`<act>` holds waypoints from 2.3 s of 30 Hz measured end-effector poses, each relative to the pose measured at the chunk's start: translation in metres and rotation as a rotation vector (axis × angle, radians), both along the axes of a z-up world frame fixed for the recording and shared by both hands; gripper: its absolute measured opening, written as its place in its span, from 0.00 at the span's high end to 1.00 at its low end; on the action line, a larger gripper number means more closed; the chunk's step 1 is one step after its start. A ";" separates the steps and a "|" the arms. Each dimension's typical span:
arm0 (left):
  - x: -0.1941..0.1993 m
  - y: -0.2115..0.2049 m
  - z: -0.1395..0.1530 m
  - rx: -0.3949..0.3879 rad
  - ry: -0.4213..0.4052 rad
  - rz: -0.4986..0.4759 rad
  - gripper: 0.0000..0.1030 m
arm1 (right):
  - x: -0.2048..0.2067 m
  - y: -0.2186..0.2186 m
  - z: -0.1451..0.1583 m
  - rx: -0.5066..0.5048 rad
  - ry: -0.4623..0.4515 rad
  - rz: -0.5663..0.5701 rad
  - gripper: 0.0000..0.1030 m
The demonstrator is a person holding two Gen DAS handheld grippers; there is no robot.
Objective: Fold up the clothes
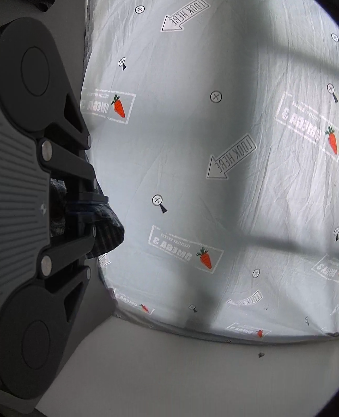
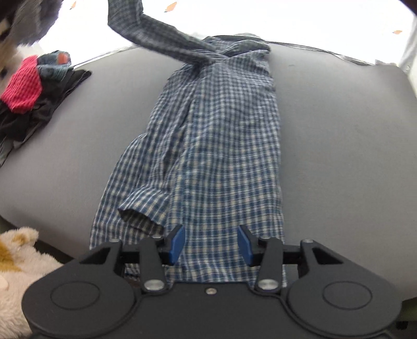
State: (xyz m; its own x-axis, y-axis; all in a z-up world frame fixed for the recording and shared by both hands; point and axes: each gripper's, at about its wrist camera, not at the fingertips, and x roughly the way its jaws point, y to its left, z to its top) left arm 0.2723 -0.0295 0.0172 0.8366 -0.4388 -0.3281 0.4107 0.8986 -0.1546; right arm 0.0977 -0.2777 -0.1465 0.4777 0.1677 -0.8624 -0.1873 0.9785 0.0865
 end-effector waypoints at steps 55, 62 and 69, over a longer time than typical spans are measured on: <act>0.010 -0.050 -0.171 0.230 0.464 0.333 0.18 | 0.145 -0.050 0.010 0.165 -0.135 0.121 0.78; 0.102 -0.048 -0.180 0.265 0.495 0.418 0.18 | 0.274 -0.045 -0.012 0.303 -0.096 0.052 0.79; 0.184 -0.040 -0.206 0.339 0.567 0.451 0.18 | 0.375 -0.041 -0.064 0.441 0.057 -0.114 0.77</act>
State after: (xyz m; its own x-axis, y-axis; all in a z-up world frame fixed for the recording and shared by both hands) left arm 0.4560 -0.0695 -0.1890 0.5749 0.1023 -0.8118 -0.0631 0.9947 0.0806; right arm 0.4727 -0.3188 -0.2107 0.4685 0.4734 -0.7460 -0.0634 0.8602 0.5060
